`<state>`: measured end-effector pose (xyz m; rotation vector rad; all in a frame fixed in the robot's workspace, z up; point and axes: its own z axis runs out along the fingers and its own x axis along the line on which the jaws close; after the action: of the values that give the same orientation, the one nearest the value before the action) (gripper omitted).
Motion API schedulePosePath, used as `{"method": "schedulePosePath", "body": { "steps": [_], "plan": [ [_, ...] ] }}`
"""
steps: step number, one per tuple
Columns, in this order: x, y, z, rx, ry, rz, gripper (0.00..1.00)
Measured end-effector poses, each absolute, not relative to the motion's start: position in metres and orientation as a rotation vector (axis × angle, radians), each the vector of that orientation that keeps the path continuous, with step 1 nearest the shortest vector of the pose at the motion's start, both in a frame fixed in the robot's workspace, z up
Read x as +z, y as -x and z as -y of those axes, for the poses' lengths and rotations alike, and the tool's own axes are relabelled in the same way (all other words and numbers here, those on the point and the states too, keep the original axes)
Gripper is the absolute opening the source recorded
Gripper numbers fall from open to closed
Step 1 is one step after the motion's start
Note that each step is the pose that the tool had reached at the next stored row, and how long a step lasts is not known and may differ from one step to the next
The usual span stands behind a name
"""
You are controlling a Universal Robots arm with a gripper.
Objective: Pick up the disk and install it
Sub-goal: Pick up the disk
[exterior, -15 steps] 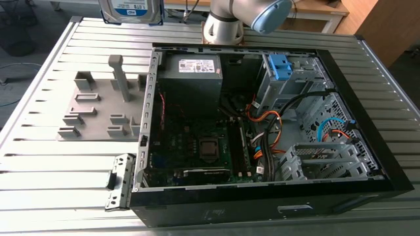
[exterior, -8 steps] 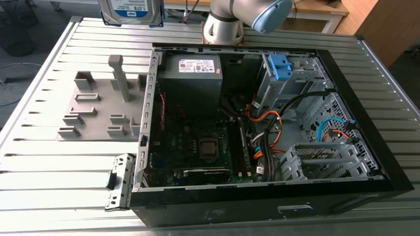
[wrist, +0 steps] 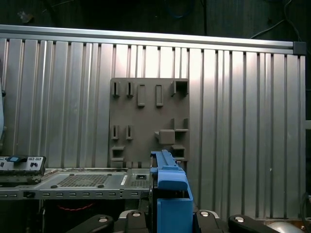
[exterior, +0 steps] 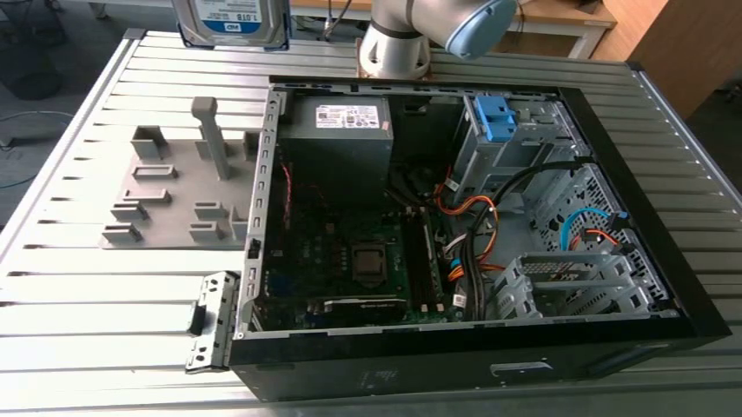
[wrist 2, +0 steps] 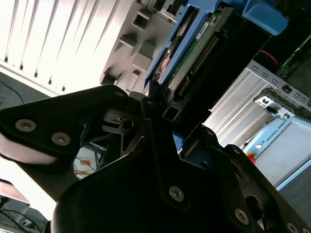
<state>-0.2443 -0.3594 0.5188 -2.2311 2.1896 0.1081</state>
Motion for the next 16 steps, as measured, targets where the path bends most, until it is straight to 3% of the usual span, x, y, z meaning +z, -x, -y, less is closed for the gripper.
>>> {"method": "schedulePosePath", "body": {
  "steps": [16],
  "plan": [
    [0.5181, 0.2425, 0.3689, 0.108, 2.231, -2.190, 0.36]
  ]
}}
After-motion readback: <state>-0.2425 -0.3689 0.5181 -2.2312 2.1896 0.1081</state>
